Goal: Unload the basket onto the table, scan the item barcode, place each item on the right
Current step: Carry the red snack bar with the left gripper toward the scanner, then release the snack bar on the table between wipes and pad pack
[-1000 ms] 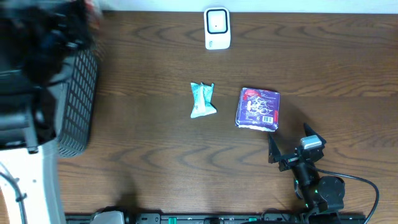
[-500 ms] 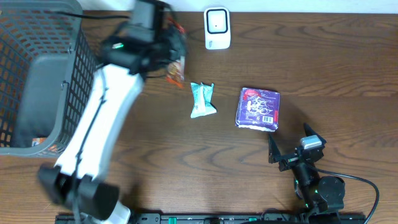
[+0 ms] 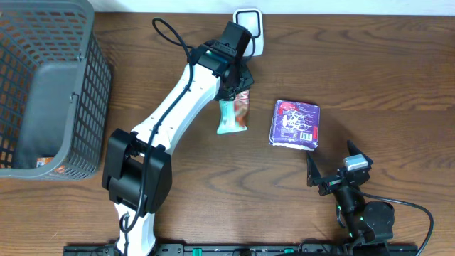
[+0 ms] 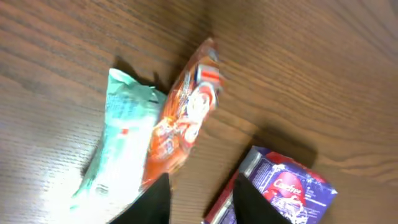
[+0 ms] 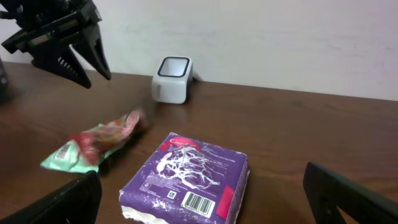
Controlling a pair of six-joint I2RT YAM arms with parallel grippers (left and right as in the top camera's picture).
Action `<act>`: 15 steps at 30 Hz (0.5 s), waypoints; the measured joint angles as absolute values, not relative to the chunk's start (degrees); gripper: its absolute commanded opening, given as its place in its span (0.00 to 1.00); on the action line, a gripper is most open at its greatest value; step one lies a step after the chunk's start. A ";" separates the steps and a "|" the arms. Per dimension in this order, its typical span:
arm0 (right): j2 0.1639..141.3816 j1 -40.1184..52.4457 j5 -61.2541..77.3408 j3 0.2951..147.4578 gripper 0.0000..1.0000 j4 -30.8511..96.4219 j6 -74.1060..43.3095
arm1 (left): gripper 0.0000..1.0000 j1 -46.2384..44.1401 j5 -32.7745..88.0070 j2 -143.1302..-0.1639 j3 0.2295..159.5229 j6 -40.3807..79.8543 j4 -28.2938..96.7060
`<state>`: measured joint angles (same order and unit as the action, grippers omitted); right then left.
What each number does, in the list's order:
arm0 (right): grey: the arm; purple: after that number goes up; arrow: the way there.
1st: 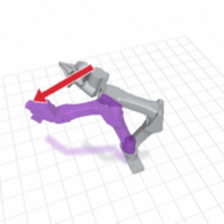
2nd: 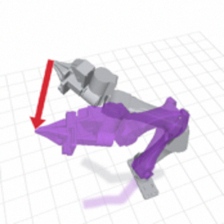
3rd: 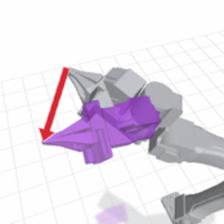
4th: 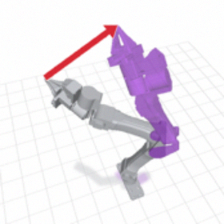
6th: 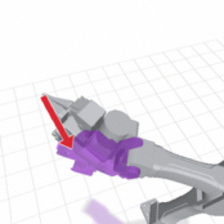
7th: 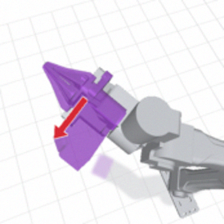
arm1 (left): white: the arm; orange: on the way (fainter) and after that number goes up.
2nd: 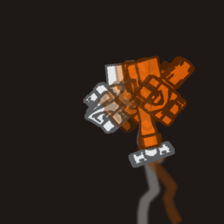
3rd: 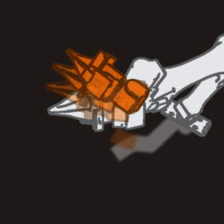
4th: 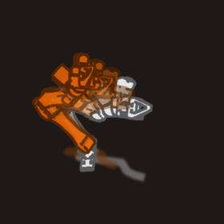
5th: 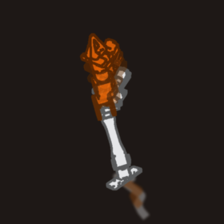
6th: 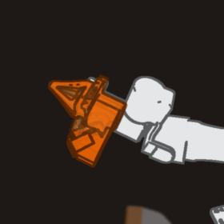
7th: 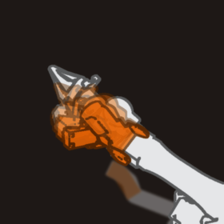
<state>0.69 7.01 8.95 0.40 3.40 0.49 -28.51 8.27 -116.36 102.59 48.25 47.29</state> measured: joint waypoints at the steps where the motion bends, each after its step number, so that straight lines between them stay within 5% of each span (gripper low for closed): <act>1: 0.69 7.01 8.95 0.40 0.99 3.40 0.49 | 0.54 -28.51 8.45 -116.36 102.59 48.25 47.27; 9: 0.69 7.01 8.93 0.40 0.99 3.40 0.49 | 0.66 -25.58 8.69 -114.67 102.59 40.84 47.33; 15: 0.69 7.01 8.95 0.40 0.99 3.40 0.49 | 0.67 -16.73 8.58 -106.50 102.56 32.23 45.30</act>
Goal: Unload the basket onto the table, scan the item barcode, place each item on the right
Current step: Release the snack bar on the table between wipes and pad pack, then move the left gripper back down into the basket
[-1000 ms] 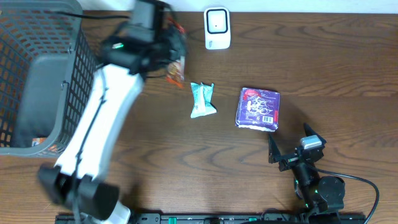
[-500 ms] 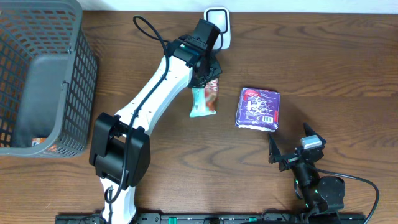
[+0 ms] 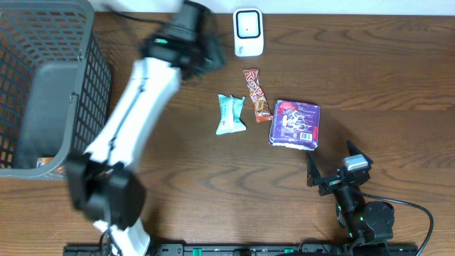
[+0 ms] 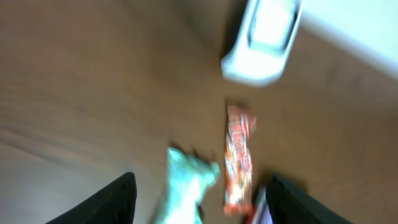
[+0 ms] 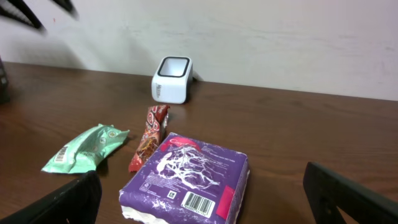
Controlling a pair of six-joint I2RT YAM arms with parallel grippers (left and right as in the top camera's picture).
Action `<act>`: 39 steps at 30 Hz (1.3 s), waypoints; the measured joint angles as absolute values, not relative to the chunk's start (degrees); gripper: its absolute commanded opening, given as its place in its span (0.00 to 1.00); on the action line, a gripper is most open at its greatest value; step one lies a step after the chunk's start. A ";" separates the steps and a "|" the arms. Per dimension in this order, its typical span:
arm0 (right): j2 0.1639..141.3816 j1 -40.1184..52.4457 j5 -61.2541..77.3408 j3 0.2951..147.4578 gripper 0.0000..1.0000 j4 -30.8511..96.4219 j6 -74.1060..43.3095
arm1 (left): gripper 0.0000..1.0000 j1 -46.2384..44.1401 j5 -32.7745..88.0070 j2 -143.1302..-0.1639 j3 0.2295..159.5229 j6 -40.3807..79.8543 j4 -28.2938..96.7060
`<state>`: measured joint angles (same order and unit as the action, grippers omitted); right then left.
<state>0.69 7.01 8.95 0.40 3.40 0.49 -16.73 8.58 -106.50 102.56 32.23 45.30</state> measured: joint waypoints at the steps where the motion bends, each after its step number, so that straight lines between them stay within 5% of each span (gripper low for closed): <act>1: 0.69 7.01 8.95 0.40 0.99 3.40 0.49 | 0.67 -14.13 8.40 -104.40 102.56 31.31 44.64; 13: 0.69 7.01 8.95 0.40 0.99 3.40 0.49 | 0.68 21.91 0.84 -94.83 102.83 29.10 53.15; 16: 0.67 7.01 8.93 0.40 0.99 3.40 0.49 | 0.54 27.62 -5.19 -96.68 102.83 29.78 58.13; 19: 0.67 7.01 8.93 0.40 0.99 3.40 0.49 | 0.52 32.45 -8.73 -99.72 102.65 30.85 62.04; 30: 0.67 7.01 8.93 0.40 0.99 3.40 0.49 | 0.53 35.35 -11.35 -111.55 96.31 33.39 63.90; 39: 0.67 7.01 8.93 0.40 0.99 3.40 0.49 | 0.68 35.35 -11.90 -120.38 95.04 36.29 64.29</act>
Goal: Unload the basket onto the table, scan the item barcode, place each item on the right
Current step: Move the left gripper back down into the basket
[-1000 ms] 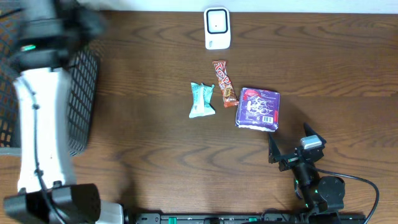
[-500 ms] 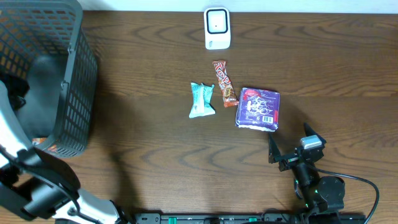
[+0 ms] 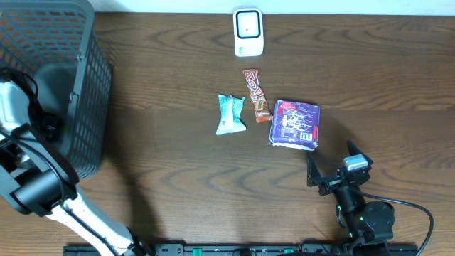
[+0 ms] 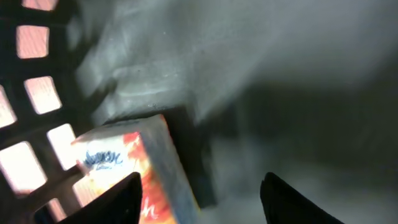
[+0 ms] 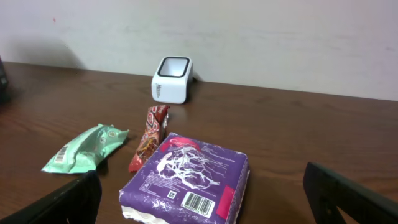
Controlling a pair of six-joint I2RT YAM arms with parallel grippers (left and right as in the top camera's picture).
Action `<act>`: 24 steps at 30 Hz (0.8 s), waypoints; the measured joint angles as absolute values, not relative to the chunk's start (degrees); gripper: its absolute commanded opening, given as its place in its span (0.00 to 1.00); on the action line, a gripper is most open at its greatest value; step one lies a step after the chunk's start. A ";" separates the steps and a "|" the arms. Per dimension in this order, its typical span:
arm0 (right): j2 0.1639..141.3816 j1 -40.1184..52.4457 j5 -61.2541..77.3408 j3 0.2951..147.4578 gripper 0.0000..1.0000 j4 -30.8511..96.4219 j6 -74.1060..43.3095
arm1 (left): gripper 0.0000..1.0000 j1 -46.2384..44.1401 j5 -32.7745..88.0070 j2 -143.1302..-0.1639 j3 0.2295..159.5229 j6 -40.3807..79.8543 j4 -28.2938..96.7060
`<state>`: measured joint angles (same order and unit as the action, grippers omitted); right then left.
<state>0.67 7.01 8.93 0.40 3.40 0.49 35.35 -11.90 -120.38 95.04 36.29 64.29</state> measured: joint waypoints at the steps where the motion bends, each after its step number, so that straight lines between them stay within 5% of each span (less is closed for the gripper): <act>1: 0.67 7.01 8.95 0.40 0.99 3.40 0.49 | 0.71 35.35 -11.97 -120.73 95.04 36.77 64.27; 20: 0.67 7.01 8.95 0.40 0.99 3.40 0.49 | 0.72 35.33 -13.69 -120.99 91.79 37.98 62.98; 24: 0.69 7.01 8.95 0.40 0.99 3.40 0.49 | 0.40 35.33 -14.35 -120.99 91.57 38.11 63.51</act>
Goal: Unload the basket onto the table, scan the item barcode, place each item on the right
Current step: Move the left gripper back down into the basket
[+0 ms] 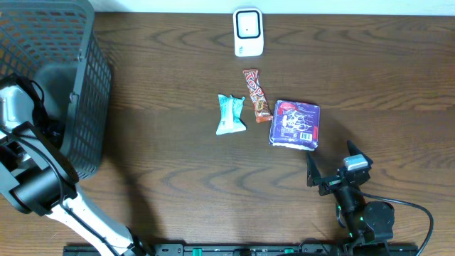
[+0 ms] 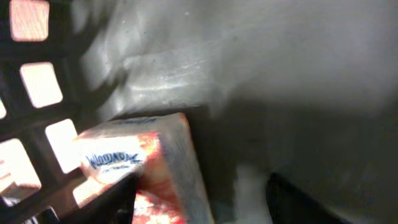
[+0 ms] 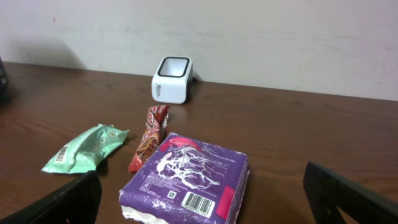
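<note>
My left arm reaches down into the grey mesh basket at the table's left; its gripper is hidden there in the overhead view. In the left wrist view my left gripper is open, low over the basket floor. A red-and-white box lies against its left finger. The white scanner stands at the table's far edge. My right gripper is open near the front edge, holding nothing.
A teal packet, a red candy bar and a purple pack with a barcode on its side lie mid-table below the scanner. The basket's mesh wall stands close on the left of the box.
My left gripper has come slightly closer to the red-and-white box, which now shows larger and nearer its left finger. The right arm and the table items are unchanged.
My left gripper first hung just over the candy bar, which lay tilted against the teal packet. Half a second later the arm was left of the scanner and the bar lay alone on the table. Then the gripper was open inside the basket above the box, and now nearer it.
</note>
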Controlling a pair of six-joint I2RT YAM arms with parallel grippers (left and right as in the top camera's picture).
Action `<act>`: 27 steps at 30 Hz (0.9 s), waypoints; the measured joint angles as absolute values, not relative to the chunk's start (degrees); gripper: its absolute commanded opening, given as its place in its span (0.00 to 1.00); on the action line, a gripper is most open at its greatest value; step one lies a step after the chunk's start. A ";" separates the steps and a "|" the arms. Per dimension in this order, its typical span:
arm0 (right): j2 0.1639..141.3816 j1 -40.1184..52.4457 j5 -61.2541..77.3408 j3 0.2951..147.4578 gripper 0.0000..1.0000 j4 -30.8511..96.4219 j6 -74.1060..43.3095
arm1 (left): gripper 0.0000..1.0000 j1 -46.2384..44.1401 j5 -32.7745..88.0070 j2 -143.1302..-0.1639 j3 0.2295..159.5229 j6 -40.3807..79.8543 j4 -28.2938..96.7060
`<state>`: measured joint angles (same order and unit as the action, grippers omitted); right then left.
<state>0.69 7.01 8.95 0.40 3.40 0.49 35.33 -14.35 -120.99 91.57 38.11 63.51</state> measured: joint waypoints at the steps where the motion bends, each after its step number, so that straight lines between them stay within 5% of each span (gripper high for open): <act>1: 0.67 7.01 8.93 0.40 0.99 3.40 0.49 | 0.34 35.33 -14.48 -120.99 91.39 38.59 63.57; 6: 0.67 7.01 8.93 0.40 0.99 3.40 0.49 | 0.08 35.35 -16.88 -120.53 89.12 38.68 62.89; 14: 0.67 7.01 8.93 0.40 0.99 3.40 0.49 | 0.07 35.20 -16.03 -119.20 88.47 38.06 62.87; 27: 0.69 7.01 8.95 0.40 0.99 3.40 0.49 | 0.07 35.35 8.91 -101.54 99.59 31.77 53.82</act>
<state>0.69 7.01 8.95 0.40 3.40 0.49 35.35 8.91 -101.54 99.59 31.77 53.82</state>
